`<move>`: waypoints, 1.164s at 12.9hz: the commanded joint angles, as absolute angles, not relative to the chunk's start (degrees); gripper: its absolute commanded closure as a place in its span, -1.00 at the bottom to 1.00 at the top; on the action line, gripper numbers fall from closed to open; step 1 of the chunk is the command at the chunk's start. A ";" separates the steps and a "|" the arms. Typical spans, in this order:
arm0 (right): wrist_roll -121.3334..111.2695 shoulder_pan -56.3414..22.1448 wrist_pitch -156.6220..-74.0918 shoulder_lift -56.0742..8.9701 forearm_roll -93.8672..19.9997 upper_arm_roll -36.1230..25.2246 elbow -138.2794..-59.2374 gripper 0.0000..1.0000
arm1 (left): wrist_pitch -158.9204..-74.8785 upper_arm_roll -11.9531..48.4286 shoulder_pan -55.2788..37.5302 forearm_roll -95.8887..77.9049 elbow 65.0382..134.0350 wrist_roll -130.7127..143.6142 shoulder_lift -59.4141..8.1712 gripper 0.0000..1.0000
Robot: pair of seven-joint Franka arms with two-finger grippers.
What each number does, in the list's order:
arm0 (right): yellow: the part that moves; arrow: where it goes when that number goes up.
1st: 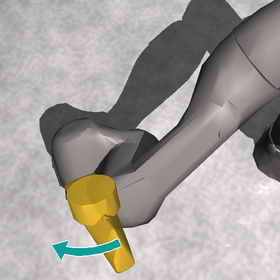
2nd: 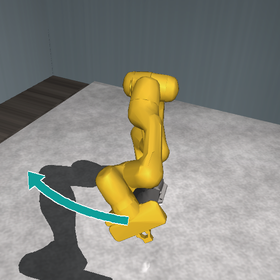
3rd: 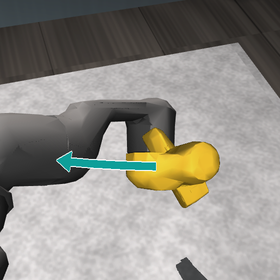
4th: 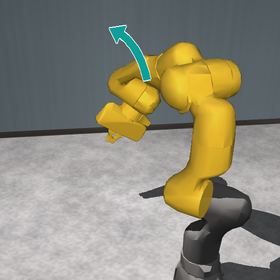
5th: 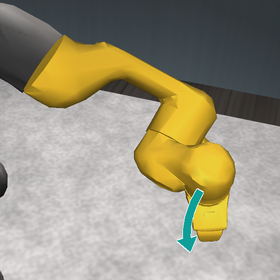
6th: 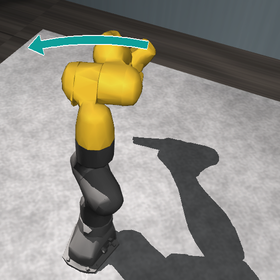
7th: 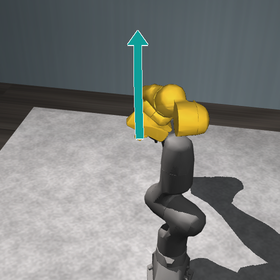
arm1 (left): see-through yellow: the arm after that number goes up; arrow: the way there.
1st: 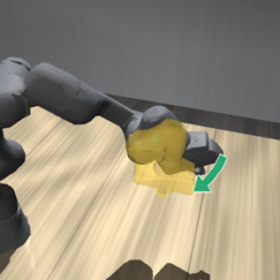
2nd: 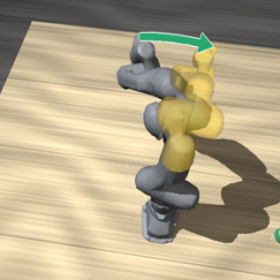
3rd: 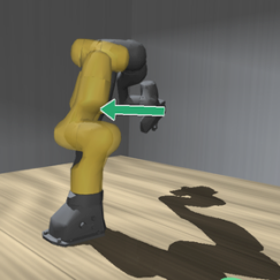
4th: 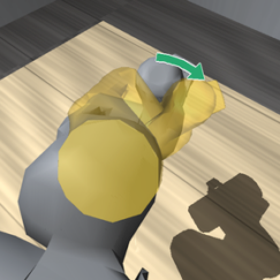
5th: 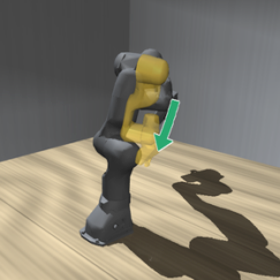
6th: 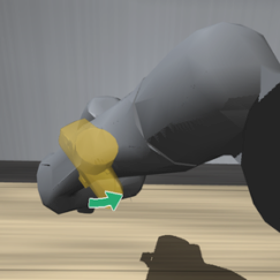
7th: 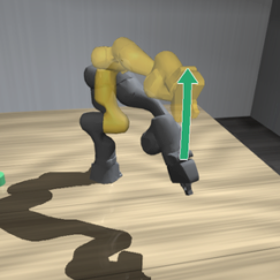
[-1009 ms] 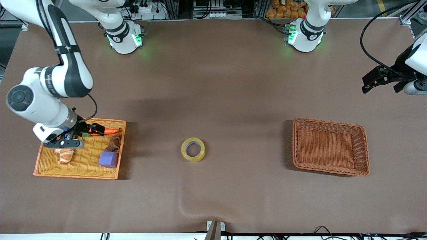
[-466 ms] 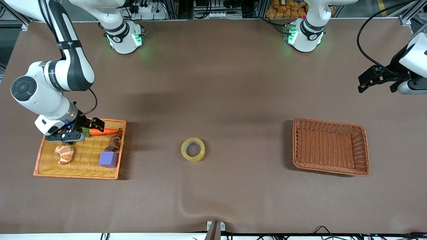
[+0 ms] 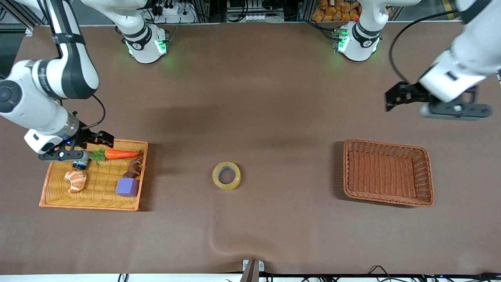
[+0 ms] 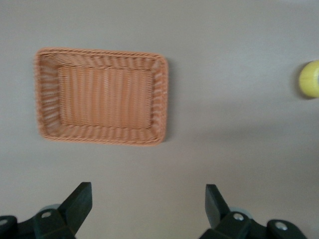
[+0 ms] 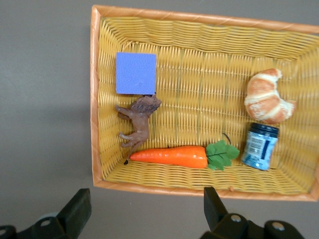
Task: Transfer tape with both arms
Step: 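Withdraw the right gripper while the left gripper reaches toward the tape roll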
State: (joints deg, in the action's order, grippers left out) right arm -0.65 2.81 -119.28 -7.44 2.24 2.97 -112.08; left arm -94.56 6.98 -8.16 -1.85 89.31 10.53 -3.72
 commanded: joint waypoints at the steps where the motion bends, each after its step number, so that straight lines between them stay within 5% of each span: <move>1: -1.14 3.60 -117.86 -7.03 1.41 3.25 -110.83 -1.00 | -99.99 9.13 -13.07 -3.86 88.51 19.64 -8.59 -1.00; 6: -0.97 3.69 -104.61 -7.30 1.49 3.16 -101.97 -1.00 | -113.01 9.23 -26.70 -3.16 79.13 41.54 -26.41 -1.00; 15: -0.97 3.60 -93.09 -7.03 1.58 3.08 -94.75 -1.00 | -138.75 5.73 -37.60 1.85 76.91 57.82 -47.27 -1.00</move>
State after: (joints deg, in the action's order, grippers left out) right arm -0.64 2.82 -96.25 -7.29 2.24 2.49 -97.07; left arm -135.92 8.44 -34.16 0.72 79.99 54.58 -43.89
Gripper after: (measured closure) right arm 0.000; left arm 0.000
